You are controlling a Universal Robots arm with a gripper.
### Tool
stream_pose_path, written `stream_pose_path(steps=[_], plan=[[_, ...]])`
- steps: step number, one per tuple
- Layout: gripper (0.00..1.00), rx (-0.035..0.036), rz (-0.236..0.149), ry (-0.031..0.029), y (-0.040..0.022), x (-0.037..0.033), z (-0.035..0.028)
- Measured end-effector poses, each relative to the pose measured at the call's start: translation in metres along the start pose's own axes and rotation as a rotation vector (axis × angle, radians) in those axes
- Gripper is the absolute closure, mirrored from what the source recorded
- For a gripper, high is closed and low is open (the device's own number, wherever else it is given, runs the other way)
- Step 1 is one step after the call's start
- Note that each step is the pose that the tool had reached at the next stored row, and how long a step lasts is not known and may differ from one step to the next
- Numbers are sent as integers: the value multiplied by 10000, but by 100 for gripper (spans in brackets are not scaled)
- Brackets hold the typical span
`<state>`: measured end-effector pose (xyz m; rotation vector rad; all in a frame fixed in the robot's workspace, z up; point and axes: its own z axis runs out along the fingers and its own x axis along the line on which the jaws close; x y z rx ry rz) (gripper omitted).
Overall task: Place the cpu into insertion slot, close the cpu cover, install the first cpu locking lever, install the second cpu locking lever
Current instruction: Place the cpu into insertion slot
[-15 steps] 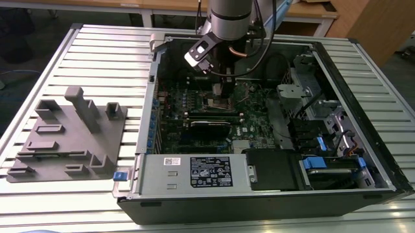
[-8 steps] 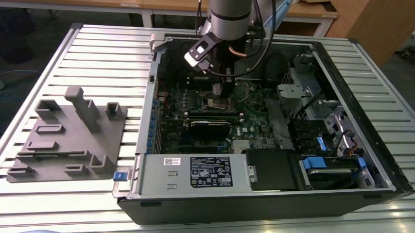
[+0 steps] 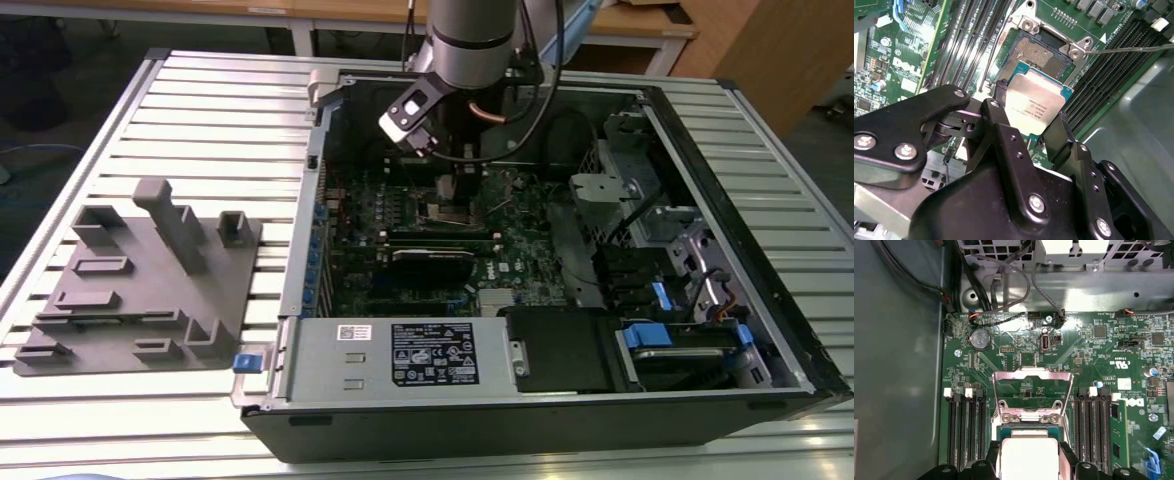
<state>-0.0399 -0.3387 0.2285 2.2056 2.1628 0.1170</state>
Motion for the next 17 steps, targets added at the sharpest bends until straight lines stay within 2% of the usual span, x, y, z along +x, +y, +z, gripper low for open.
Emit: stream_pose_path(steps=[7, 10, 14, 17], plan=[[46, -1, 0, 2, -12, 12, 38], [46, -1, 1, 1, -21, 11, 70], [46, -1, 1, 0, -65, 10, 100], [46, -1, 0, 0, -73, 9, 147]])
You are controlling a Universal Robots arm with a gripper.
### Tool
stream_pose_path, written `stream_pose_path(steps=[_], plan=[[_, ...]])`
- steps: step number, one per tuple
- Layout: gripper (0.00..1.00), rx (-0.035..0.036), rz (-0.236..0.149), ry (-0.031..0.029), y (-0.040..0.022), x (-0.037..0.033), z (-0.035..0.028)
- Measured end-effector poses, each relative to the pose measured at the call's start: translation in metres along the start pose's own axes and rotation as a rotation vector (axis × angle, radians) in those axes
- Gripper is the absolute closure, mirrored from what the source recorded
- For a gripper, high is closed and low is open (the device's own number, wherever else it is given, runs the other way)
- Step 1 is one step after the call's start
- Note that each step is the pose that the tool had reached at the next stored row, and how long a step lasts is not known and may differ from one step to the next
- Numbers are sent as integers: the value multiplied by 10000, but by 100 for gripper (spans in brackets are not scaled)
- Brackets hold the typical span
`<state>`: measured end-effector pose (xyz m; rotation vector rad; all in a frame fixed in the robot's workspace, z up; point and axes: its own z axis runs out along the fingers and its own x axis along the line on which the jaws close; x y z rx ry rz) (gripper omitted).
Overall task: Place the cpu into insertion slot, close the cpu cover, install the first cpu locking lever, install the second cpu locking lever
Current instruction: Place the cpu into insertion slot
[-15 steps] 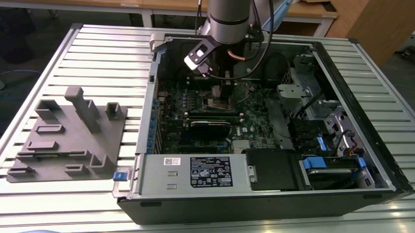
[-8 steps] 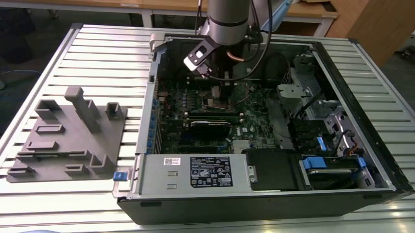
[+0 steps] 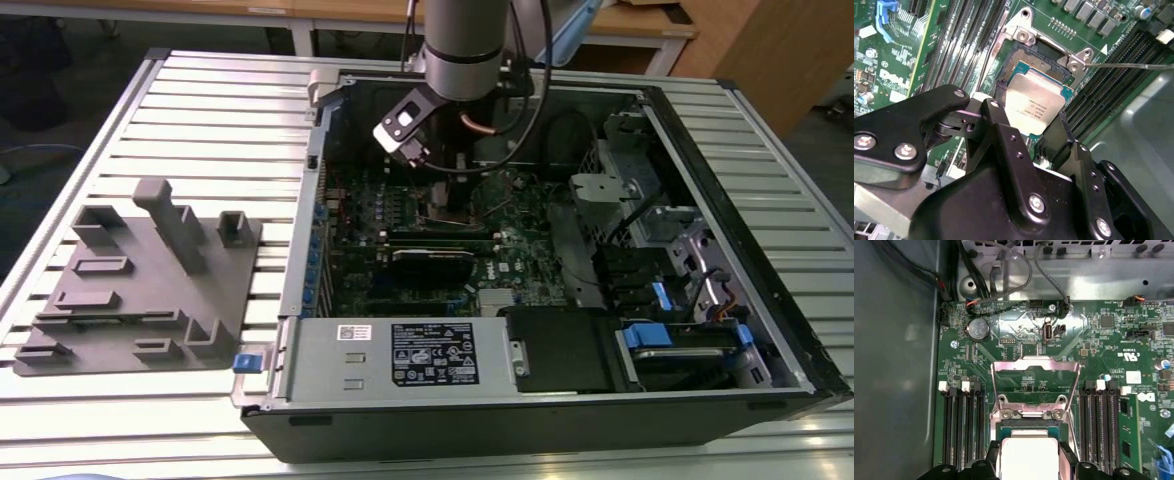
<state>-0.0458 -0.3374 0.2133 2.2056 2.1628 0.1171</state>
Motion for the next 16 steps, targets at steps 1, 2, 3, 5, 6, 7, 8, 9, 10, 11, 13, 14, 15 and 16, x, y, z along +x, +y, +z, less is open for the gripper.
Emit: stream_pose_path(steps=[1, 2, 3, 5, 6, 7, 8, 9, 10, 11, 13, 14, 15, 16], plan=[[46, 1, 0, -1, -2, 0, 17], [46, 0, 0, 0, -3, -1, 30], [46, 1, 0, -1, -3, -1, 32], [46, 1, 0, -1, -4, -1, 32], [46, 1, 0, -1, -4, -2, 32], [46, 0, 0, 1, -5, -5, 33], [46, 0, 1, 1, -6, -10, 33], [46, 0, 2, 0, -7, -13, 32], [46, 0, 2, 0, -10, -12, 32], [46, -1, 1, 1, -16, -13, 33], [46, 0, 0, 0, -22, -17, 42], [46, 0, 0, -1, -23, -18, 47], [46, 0, 0, 0, -24, -19, 51], [46, 0, 0, 1, -25, -19, 56]])
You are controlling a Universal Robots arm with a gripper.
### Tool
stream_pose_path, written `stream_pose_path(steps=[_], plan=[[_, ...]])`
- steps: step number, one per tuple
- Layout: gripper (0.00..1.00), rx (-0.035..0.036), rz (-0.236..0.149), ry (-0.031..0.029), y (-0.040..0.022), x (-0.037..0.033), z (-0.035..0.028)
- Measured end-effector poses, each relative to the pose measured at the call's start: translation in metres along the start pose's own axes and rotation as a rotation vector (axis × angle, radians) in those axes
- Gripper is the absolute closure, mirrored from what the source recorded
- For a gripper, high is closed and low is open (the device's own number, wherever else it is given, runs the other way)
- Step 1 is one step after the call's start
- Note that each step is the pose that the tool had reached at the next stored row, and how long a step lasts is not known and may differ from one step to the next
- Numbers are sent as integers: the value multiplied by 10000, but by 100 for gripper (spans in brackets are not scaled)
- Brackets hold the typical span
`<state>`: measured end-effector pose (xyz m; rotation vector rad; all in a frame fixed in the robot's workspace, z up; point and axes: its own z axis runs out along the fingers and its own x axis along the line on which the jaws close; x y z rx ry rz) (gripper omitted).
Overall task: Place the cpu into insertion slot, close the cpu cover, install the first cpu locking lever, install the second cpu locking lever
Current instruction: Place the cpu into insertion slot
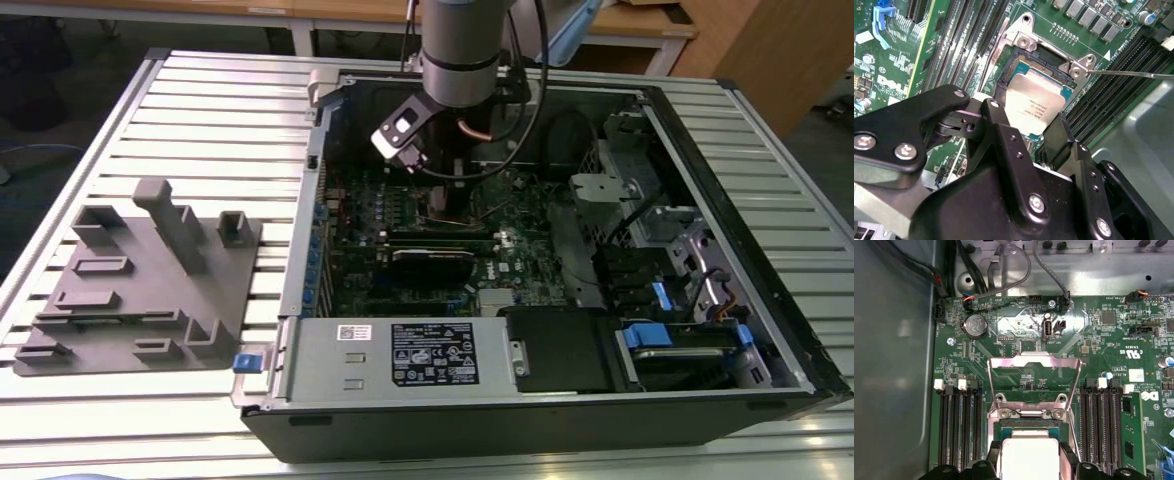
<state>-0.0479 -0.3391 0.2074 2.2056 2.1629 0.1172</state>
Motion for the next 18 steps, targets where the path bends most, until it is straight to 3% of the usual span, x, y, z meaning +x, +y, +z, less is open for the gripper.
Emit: stream_pose_path(steps=[18], plan=[[46, 0, 1, -1, -13, -5, 106]])
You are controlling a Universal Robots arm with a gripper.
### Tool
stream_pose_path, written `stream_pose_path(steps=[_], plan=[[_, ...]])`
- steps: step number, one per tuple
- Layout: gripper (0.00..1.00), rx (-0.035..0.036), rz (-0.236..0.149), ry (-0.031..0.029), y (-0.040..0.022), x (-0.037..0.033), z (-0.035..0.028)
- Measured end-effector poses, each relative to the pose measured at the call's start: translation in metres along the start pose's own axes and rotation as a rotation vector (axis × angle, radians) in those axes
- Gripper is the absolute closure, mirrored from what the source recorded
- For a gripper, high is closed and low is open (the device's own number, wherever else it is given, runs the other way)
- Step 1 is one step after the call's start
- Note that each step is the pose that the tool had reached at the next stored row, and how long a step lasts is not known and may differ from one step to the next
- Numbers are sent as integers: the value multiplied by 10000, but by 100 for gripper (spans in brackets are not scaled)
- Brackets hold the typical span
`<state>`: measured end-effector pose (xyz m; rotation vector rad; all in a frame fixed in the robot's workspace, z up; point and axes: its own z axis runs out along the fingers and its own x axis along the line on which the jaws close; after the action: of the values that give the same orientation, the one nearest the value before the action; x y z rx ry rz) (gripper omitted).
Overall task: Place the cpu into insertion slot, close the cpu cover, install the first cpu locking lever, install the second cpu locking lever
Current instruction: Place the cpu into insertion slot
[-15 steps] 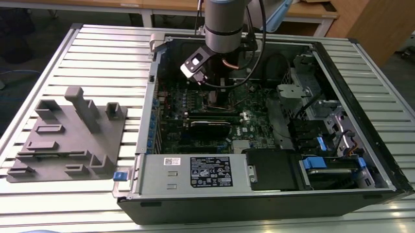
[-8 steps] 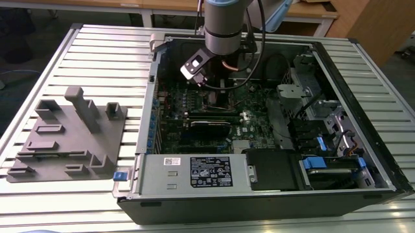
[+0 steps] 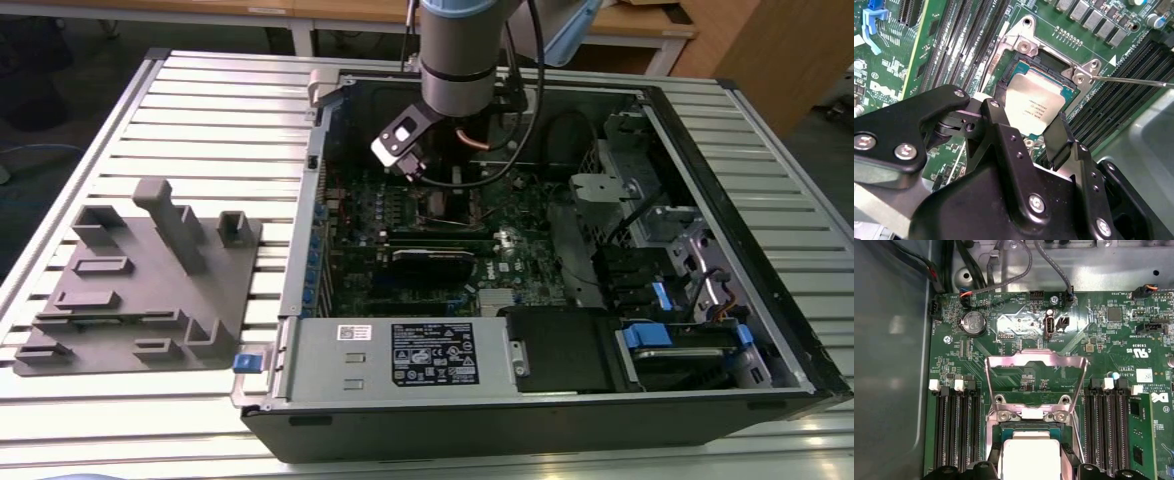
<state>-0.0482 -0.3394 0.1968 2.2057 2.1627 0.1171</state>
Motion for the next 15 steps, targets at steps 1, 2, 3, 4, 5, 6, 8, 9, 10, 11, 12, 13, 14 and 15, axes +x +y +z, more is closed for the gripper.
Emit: stream_pose_path(steps=[1, 2, 3, 4, 5, 6, 8, 9, 10, 11, 12, 13, 14, 15], plan=[[46, 0, 0, 0, -2, 0, 4], [46, 1, -1, -2, -3, -1, 5], [46, 1, -1, -3, -5, -1, 5], [46, 1, 1, -2, -9, 0, 5], [46, 0, 0, 0, -13, 0, 6], [46, 0, 0, 0, -16, -1, 8], [46, -1, -2, 2, -18, 0, 14], [46, 0, 0, -1, -21, -1, 21], [46, 1, -1, -2, -22, -1, 24], [46, 1, -1, -2, -22, -1, 24], [46, 1, -1, -3, -22, -1, 24], [46, 2, -1, -3, -22, -1, 24], [46, 0, -1, -1, -22, -1, 25], [46, -1, 0, 2, -6, -1, 28]])
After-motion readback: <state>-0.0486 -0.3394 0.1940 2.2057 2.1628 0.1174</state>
